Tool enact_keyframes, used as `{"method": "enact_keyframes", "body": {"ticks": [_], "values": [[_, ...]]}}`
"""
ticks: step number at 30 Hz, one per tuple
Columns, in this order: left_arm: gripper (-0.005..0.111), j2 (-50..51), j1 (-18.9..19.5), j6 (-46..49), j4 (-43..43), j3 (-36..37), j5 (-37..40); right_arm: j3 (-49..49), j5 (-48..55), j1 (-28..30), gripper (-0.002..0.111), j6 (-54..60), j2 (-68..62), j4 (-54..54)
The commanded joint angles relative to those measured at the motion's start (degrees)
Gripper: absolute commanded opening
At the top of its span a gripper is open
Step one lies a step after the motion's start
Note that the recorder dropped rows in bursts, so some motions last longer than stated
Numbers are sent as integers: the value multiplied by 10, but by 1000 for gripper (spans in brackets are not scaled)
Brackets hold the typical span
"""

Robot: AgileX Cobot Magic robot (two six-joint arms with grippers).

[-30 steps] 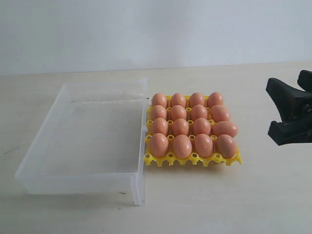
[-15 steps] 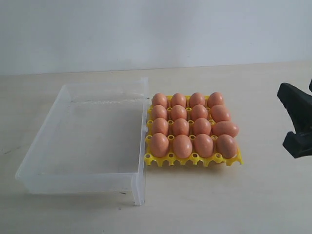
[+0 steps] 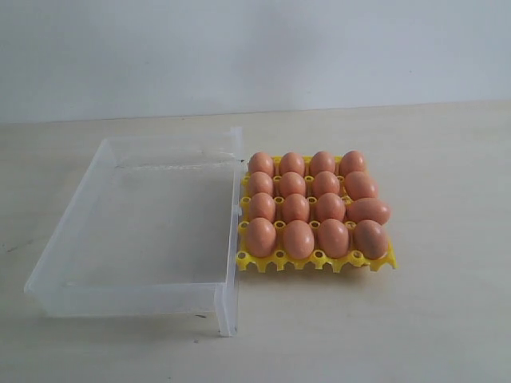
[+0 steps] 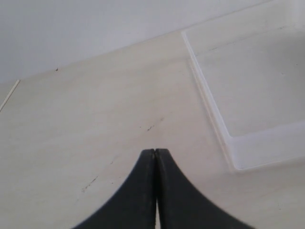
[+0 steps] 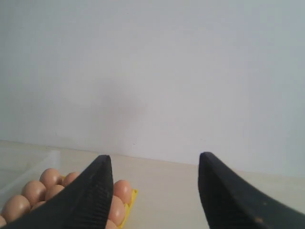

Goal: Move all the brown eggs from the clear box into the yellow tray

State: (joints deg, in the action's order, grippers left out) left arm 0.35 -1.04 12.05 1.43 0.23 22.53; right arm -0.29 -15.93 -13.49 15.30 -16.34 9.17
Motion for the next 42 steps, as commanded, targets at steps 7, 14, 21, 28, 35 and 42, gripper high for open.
{"method": "enact_keyframes", "body": {"ticks": [7, 14, 21, 28, 35, 42], "values": [[0, -3, -1, -3, 0, -2, -3, 3, 232, 54, 52, -3, 163, -41], [0, -3, -1, -3, 0, -2, -3, 3, 227, 54, 52, -3, 163, -2], [0, -3, -1, -3, 0, -2, -3, 3, 227, 54, 52, -3, 163, -1], [0, -3, -1, -4, 0, -2, -3, 3, 227, 54, 52, -3, 163, -1], [0, -3, -1, -3, 0, -2, -3, 3, 222, 54, 52, -39, 163, -2], [0, -3, -1, -4, 0, -2, -3, 3, 224, 54, 52, -125, 163, -20]]}}
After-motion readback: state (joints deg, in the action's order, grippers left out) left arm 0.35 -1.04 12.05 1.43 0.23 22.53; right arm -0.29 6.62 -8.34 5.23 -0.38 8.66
